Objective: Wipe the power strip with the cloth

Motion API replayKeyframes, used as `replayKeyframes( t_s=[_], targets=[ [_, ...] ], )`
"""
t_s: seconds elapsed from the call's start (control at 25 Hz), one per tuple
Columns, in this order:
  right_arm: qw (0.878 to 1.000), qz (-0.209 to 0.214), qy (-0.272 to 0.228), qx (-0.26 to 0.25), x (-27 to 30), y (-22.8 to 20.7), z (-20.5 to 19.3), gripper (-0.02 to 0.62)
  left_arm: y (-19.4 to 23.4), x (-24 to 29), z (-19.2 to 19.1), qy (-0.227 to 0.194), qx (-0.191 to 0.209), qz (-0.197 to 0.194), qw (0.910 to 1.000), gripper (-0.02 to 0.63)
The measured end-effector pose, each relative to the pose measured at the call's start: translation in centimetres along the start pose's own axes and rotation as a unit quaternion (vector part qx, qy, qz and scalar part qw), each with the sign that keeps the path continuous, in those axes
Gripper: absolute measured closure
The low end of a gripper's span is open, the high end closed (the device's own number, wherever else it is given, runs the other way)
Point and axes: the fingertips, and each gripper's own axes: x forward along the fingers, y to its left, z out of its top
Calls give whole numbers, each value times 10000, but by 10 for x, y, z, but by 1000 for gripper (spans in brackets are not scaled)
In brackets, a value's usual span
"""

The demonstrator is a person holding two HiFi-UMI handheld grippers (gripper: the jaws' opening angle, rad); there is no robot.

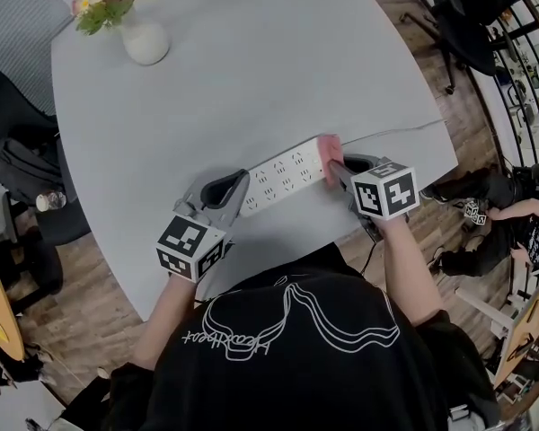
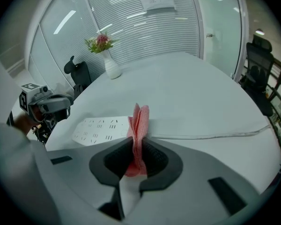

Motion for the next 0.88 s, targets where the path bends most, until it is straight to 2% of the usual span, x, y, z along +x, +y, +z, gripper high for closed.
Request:
replayKeyframes(
  t_s=[0.24, 0.44, 0.88],
  targets=[
    [9998, -160, -32, -74, -7, 2, 5, 540, 6, -7, 4, -85, -52, 41, 9999, 594],
    [9993, -91, -194, -316, -17, 28, 19, 541, 13, -21, 4, -110, -92, 145, 9998, 594],
    [9945, 746, -290, -674, -2, 123, 32, 543, 24, -53, -3, -188, -113, 342, 9992, 594]
  ],
)
